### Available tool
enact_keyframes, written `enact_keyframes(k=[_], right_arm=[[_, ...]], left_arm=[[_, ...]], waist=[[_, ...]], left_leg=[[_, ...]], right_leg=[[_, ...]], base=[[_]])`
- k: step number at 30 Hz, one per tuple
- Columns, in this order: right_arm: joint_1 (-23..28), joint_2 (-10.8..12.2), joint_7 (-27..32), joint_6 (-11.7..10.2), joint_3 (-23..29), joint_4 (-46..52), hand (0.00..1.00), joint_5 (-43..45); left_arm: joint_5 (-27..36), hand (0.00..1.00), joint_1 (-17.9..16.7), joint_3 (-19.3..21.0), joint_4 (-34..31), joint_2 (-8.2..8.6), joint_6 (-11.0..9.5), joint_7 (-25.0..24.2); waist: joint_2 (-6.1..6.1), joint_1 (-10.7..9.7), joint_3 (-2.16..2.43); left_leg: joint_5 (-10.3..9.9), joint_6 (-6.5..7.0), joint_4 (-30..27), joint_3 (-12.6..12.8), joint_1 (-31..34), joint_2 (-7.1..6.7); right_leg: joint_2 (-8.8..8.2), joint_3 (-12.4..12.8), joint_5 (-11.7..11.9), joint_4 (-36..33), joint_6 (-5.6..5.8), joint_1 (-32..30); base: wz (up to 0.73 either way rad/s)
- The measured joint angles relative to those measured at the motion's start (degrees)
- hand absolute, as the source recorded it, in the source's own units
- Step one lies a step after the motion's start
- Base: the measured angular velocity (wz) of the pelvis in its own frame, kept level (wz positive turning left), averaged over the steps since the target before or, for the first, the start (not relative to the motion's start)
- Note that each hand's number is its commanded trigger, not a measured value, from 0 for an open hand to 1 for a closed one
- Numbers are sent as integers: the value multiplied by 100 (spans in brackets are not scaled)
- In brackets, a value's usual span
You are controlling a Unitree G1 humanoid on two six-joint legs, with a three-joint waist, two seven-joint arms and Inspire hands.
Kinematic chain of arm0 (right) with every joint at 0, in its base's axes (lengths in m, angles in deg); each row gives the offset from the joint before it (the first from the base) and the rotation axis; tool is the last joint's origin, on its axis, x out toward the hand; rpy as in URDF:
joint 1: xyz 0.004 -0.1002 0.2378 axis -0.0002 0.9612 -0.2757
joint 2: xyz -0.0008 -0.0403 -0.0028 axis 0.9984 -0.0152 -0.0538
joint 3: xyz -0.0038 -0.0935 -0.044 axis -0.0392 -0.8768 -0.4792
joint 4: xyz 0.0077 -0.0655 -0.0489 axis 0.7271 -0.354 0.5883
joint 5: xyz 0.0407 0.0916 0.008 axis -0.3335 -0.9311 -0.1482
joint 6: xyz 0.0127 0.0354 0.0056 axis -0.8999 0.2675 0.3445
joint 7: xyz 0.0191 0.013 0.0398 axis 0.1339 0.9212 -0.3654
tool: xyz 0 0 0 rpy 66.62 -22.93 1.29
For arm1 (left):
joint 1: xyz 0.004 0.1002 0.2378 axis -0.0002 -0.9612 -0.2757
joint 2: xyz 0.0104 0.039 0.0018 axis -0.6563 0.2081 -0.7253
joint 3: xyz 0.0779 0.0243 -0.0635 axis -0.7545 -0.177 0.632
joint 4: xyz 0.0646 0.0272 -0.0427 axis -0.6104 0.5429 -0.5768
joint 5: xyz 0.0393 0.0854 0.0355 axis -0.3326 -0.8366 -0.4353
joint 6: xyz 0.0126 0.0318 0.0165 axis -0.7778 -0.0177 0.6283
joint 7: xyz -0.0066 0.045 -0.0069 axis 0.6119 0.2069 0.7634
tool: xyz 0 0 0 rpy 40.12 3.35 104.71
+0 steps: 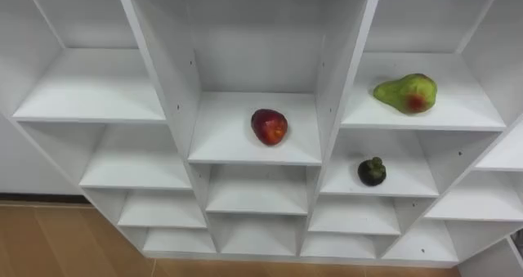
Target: Collect fruits from the closet
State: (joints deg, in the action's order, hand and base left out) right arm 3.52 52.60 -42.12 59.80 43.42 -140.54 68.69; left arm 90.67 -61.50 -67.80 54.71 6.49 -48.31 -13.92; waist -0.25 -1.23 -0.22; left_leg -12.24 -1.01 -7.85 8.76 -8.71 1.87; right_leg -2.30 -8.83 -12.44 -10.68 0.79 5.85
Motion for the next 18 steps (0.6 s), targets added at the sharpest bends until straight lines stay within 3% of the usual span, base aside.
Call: enact_keyframes(k=[13, 18], right_arm=[[6, 2, 493, -201, 70, 279, 0, -135], [96, 5, 696, -634, 229, 851, 0, -990]], left_arm=[[-78, 100, -27, -46, -95, 3, -63, 176], [-166, 100, 40, -61, -127, -1, -216, 172]], waist=[[-8, 6, -4], [-5, -12, -2]], left_leg=[[0, 0, 10, 276, -78, 16], [-1, 0, 11, 400, -16, 52]], right_leg=[[32, 259, 4, -94, -4, -114], [76, 338, 99, 14, -9, -170]], base=[[-11], [-8]])
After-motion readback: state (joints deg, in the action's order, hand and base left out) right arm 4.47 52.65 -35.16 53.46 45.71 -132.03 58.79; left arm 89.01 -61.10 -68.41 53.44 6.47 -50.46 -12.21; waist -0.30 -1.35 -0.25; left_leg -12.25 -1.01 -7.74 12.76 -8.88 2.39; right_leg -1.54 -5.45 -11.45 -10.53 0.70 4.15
